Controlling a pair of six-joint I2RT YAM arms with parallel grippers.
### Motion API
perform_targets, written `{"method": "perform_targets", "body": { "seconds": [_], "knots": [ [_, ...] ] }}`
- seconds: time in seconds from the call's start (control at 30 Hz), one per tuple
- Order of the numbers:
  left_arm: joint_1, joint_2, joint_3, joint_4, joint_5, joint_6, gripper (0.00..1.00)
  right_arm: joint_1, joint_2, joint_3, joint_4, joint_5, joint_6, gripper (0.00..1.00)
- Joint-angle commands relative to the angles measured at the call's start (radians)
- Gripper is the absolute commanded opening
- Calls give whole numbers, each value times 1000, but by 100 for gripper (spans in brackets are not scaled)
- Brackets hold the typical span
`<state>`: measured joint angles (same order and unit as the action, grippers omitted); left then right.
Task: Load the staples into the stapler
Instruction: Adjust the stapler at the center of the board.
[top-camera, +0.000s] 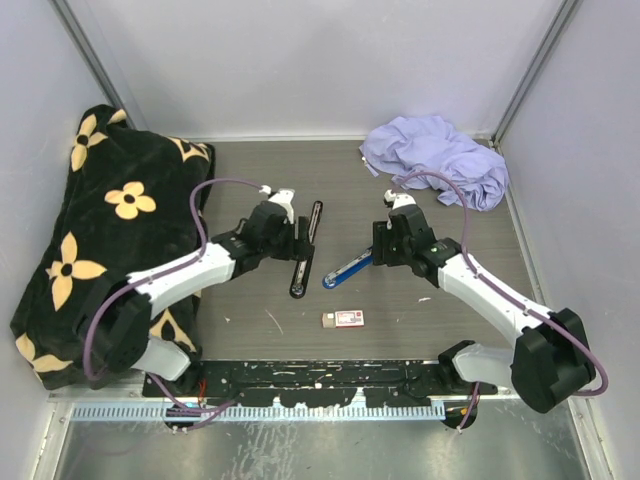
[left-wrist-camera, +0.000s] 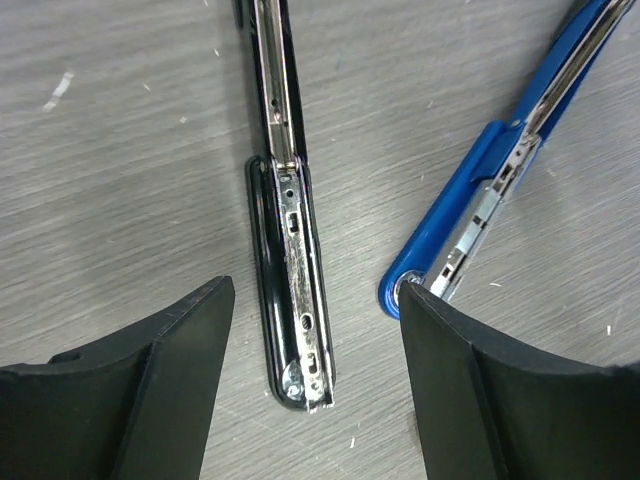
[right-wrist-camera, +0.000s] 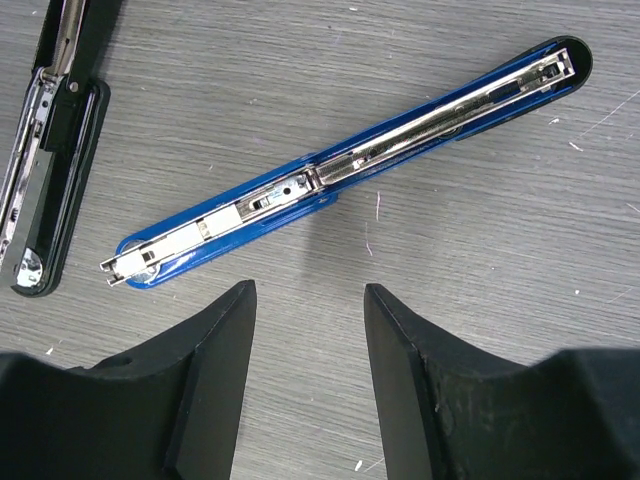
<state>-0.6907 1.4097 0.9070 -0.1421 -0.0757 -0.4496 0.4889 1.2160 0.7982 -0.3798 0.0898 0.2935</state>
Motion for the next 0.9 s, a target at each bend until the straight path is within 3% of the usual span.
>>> {"method": "perform_targets", "body": {
  "seconds": [0.0,0.37,0.6,0.87],
  "knots": [
    [22,123,95,32,63,-11,69,-1,-66,-27,71,-5,31,54],
    [121,493,307,185,189,74,66,-1,-110,-67,111,-41,56,55],
    [122,604,392,166,251,95,64,-1,-86,-64,113,-43,52,55],
    [96,594,339,278,407,119,63,-1,-64,-60,117,-42,50,55]
  ]
}}
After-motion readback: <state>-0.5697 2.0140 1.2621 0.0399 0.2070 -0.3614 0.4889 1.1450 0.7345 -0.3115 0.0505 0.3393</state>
